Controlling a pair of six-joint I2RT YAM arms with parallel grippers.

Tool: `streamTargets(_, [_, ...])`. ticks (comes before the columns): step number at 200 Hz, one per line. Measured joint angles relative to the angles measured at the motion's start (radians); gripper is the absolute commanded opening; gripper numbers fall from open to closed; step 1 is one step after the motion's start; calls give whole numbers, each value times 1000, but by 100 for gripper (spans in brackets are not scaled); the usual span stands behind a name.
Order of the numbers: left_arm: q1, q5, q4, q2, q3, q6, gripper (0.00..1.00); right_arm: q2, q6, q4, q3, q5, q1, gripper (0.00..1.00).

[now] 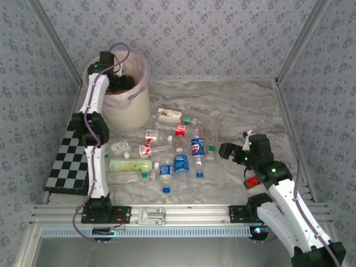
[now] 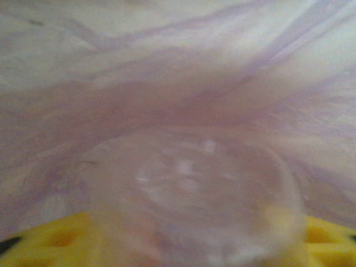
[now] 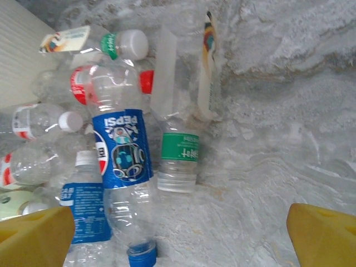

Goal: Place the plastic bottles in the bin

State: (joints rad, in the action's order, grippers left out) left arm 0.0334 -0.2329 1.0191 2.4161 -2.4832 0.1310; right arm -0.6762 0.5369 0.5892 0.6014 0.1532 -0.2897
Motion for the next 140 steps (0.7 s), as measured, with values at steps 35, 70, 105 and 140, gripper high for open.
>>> streamTargets(35, [2,-6,-27,-29,3,23,98,-31,26,28,0,-10,-51,99])
streamTargets(70, [2,13,-27,-137,3,15,99,-119,51,7,0,-10,-98,83])
streamTargets(105, [6,74,-20,-304,1,-17,99,-239,43,-67,1,16,-105,53])
streamTargets(140, [94,306,-89,-622,241,-80,99,-395,47,-131,56,64,-101,50])
